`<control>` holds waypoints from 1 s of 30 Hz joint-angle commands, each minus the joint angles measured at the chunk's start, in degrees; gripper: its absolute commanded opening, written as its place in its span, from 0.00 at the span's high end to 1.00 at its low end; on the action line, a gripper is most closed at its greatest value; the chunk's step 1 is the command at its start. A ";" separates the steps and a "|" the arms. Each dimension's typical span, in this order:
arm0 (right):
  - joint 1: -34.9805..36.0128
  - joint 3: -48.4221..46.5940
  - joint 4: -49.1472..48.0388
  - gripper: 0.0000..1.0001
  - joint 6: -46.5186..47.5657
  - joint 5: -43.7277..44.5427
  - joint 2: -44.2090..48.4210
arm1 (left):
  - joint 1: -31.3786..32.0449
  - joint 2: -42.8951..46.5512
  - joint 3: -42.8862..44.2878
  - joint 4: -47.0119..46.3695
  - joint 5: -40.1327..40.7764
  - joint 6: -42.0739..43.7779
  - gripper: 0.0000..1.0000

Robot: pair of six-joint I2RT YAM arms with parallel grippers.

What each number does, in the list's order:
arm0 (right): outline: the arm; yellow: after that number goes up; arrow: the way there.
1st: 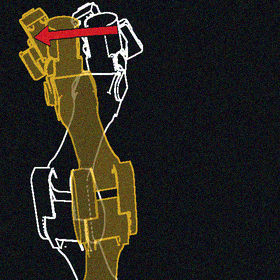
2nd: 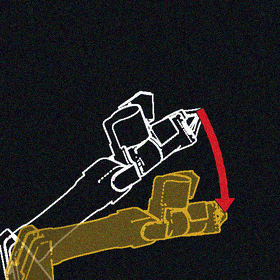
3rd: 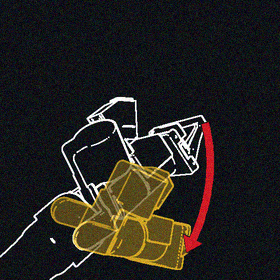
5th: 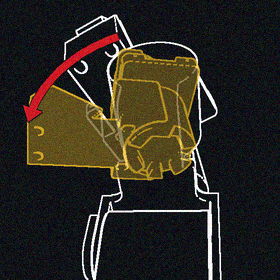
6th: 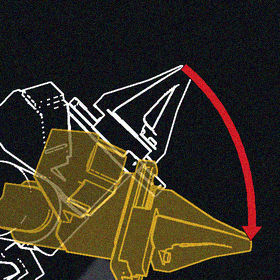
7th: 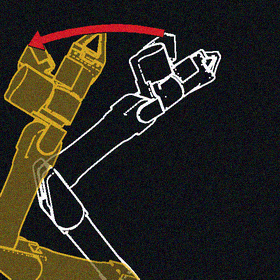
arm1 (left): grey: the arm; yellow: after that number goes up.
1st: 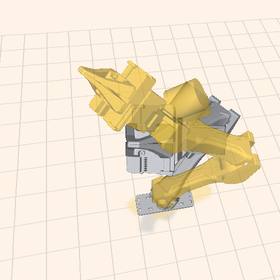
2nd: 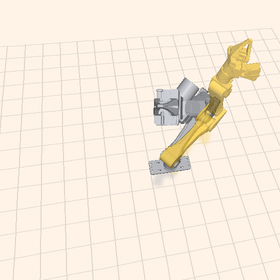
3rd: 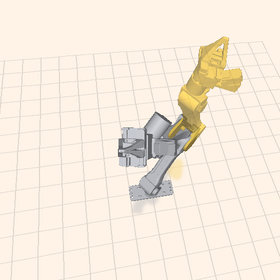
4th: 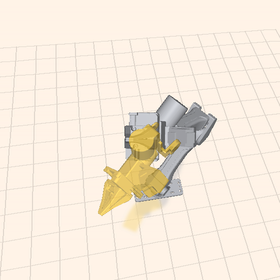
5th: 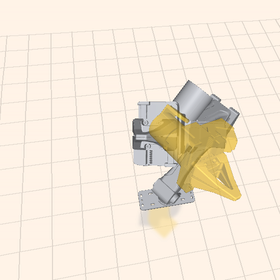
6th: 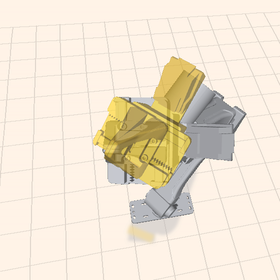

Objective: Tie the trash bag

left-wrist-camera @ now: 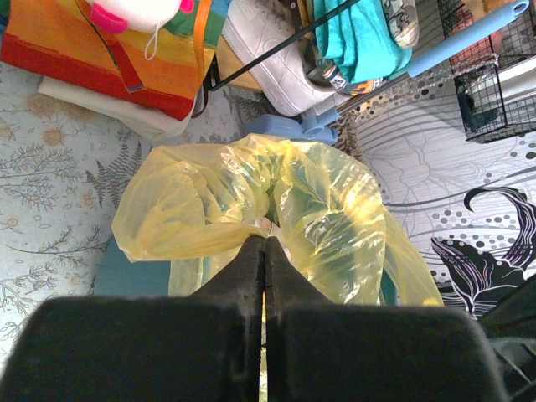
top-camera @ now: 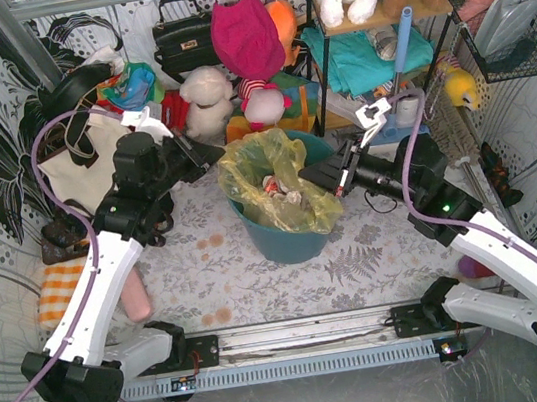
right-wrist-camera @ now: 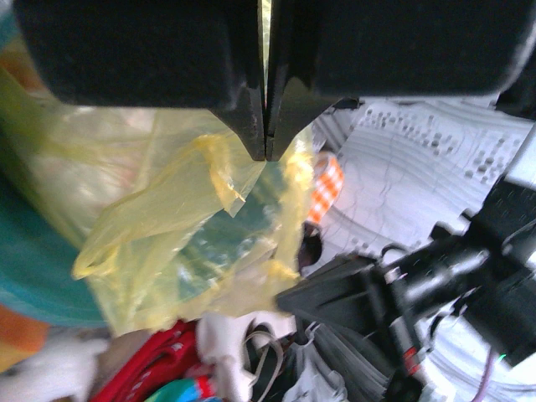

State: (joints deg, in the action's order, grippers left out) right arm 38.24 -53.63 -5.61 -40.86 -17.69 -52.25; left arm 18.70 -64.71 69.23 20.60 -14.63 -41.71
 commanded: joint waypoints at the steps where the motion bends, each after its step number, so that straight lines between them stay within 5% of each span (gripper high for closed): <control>1: 0.35 -3.66 -3.40 1.00 1.99 -19.18 -1.67 | -0.30 0.11 -0.71 -2.08 -4.43 1.95 1.00; 9: 0.35 -4.22 9.32 1.00 6.32 -30.32 -1.18 | -0.28 1.48 -1.35 1.15 -5.74 5.01 1.00; 16: 0.35 -7.03 26.15 1.00 14.40 -31.76 -1.97 | -0.29 2.08 -3.37 0.88 -6.51 4.66 1.00; 25: 0.33 -9.16 0.06 1.00 0.45 -37.04 -4.59 | -0.25 1.54 -2.10 0.67 -8.89 5.30 1.00; 30: 0.35 -10.58 -6.55 1.00 -1.89 -24.77 -7.04 | -0.24 2.09 -1.73 1.23 -9.00 5.80 1.00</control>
State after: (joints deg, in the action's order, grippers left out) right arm 38.24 -61.45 -2.20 -39.13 -50.81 -58.00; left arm 18.70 -63.46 66.13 23.20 -22.20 -37.52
